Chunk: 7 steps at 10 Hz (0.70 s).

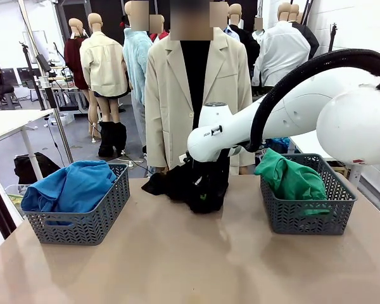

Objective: Sort the tops and bottoms.
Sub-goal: Lift clothes from the center of the table with your right hand.

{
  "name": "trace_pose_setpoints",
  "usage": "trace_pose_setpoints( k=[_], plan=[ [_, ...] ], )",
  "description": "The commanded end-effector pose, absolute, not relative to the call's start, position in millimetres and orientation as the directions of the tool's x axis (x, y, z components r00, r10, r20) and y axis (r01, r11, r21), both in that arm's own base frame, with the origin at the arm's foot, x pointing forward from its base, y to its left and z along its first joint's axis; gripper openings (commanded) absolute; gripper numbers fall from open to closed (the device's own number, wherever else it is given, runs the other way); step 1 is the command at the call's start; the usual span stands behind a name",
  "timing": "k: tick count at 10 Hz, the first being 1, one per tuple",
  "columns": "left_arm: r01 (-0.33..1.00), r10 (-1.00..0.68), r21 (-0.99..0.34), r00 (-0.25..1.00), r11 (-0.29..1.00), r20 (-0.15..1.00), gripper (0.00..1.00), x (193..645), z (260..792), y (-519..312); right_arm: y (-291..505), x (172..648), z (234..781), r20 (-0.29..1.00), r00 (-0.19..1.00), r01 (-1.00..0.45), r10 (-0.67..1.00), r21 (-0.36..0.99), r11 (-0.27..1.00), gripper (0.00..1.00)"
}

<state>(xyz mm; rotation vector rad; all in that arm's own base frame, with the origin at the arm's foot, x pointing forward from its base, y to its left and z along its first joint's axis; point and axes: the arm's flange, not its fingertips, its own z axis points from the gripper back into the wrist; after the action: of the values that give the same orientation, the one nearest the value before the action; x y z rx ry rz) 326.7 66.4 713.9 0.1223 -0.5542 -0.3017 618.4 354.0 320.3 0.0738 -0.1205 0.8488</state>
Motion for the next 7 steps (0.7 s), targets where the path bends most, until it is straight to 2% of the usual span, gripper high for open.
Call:
trace_pose_setpoints(
  k=[1, 2, 3, 4, 7],
  plan=[
    [0.244, -0.308, 0.191, 0.813, 0.951, 0.494, 1.00, 326.5, 715.7, 67.2, 359.4, 611.9, 333.1, 0.115, 0.662, -0.743, 0.741, -0.025, 0.668, 0.00],
    [0.244, -0.308, 0.191, 0.813, 0.951, 0.494, 1.00, 326.5, 715.7, 67.2, 361.8, 609.8, 347.3, 0.113, 0.653, -0.751, 0.749, -0.035, 0.660, 0.00],
    [0.244, -0.308, 0.191, 0.813, 0.951, 0.494, 1.00, 326.5, 715.7, 67.2, 365.9, 607.8, 366.5, 0.026, 0.696, -0.716, 0.718, -0.065, 0.696, 0.00],
    [0.244, -0.308, 0.191, 0.813, 0.951, 0.494, 1.00, 326.5, 715.7, 67.2, 368.7, 606.3, 388.8, 0.010, 0.686, -0.725, 0.727, -0.071, 0.685, 0.00],
    [0.244, -0.308, 0.191, 0.813, 0.951, 0.494, 1.00, 326.5, 715.7, 67.2, 383.7, 599.9, 493.1, 0.103, 0.629, -0.753, 0.770, -0.166, 0.637, 0.00]
  ],
)
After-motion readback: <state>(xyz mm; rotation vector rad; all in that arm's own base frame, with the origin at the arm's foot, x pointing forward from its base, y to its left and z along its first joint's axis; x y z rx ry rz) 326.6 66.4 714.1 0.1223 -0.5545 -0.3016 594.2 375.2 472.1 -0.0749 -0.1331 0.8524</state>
